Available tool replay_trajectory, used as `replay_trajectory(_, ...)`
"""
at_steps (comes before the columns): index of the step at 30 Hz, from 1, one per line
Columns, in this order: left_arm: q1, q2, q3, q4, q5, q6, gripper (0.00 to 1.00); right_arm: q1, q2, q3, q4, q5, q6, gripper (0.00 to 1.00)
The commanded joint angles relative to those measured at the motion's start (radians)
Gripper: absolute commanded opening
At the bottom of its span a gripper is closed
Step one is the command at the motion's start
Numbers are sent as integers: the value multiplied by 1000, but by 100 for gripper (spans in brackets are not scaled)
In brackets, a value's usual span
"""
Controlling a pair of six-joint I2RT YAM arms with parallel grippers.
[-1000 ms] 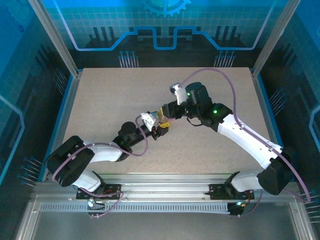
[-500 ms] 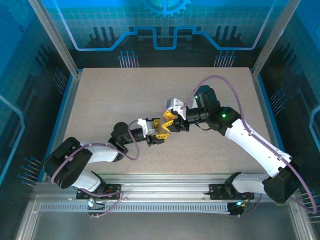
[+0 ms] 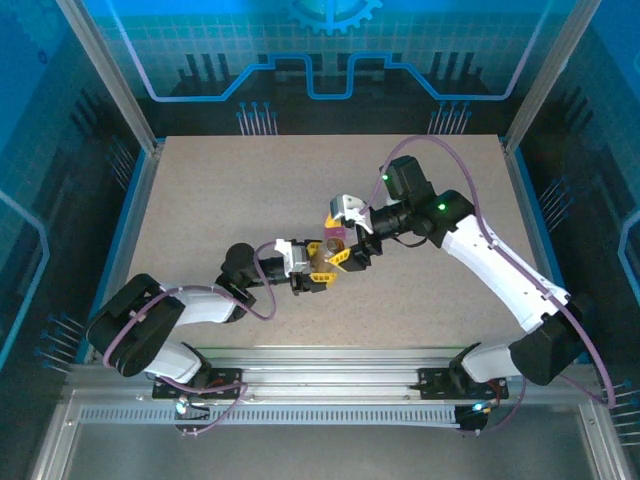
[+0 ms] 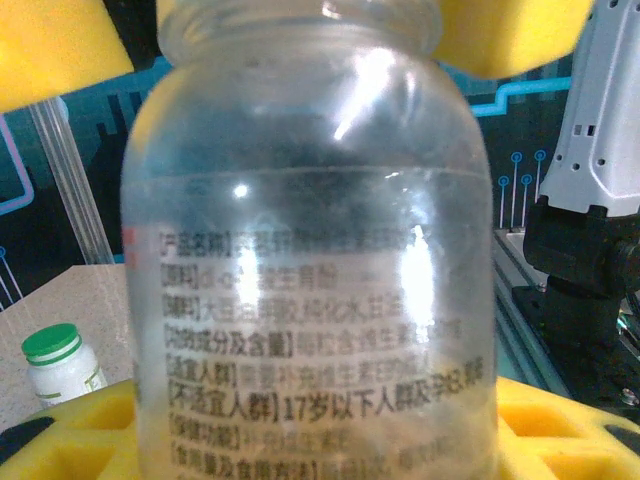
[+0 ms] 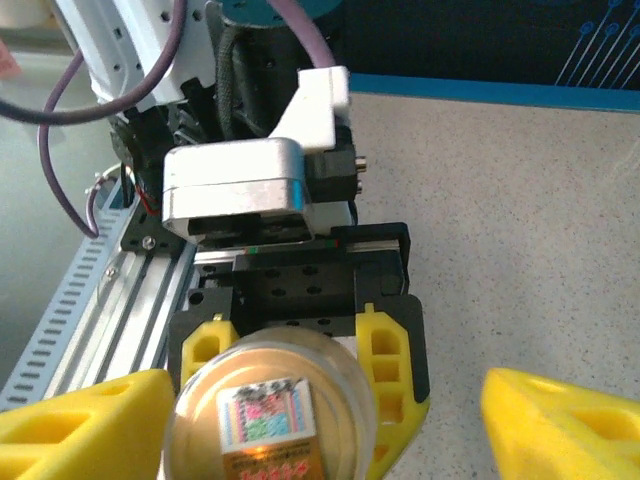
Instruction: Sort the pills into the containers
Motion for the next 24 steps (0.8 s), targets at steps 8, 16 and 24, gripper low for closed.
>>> replay_trajectory(8, 3, 25, 0, 19, -215, 63, 0, 22, -95, 38, 76, 115, 255, 91)
replay_trajectory(16, -11, 54, 7, 38, -451, 78, 0, 138, 16, 135, 197, 801, 930, 76)
replay_trajectory(24, -41, 39, 5, -1, -609, 138, 0, 197, 111, 182, 186, 833, 1036, 74)
